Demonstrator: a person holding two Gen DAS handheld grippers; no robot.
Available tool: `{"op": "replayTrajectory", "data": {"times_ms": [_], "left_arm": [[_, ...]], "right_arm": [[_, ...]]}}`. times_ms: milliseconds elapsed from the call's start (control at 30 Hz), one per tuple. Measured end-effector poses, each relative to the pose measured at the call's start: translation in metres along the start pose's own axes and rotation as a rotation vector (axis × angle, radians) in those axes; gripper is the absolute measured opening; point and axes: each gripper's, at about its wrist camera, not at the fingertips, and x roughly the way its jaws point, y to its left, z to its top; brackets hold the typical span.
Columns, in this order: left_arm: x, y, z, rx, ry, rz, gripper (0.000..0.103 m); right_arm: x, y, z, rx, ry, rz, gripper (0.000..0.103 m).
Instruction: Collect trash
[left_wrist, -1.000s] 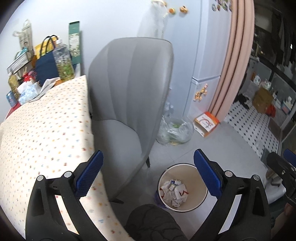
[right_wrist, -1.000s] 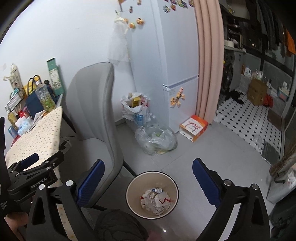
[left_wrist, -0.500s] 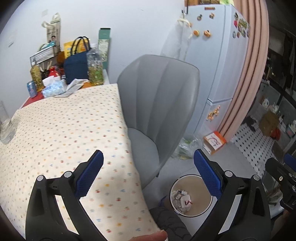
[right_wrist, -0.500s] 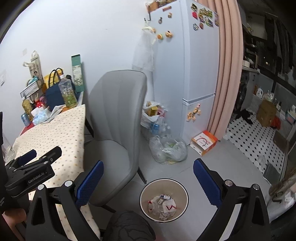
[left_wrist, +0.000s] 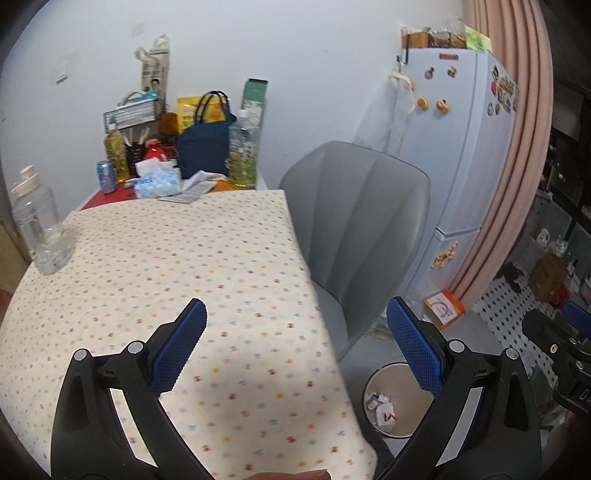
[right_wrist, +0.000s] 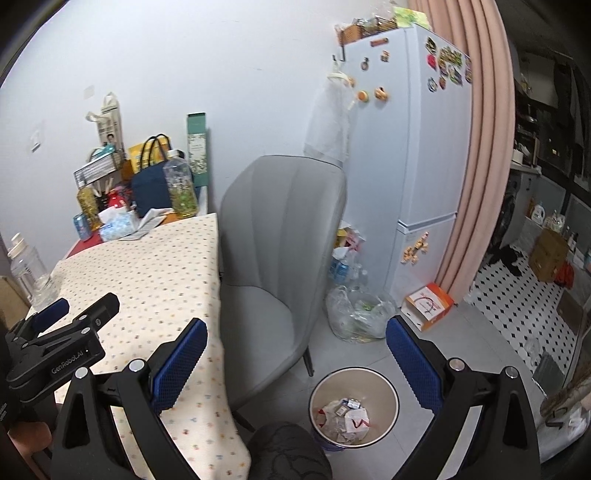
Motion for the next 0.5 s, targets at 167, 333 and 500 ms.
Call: {"op": "replayTrajectory", "data": {"times_ms": [167, 333, 500], "left_arm": [[-0.019, 0.021, -0.003, -0.018, -0.027, 0.033, 0.097], [-0.038, 0.044, -0.01, -0.047, -0.05, 0.073, 0.097], [-0.057, 0.065, -0.017, -0.071, -0.071, 0.112, 0.097]], "right_arm": [[-0.014, 0.026, -0.003, -0.034, -0.013, 0.036, 0.095], [-0.027, 0.051, -0.008, -0.072, -0.026, 0.08, 0.095], [-0.038, 0.069, -0.012, -0.094, -0.034, 0.117, 0.095]]}}
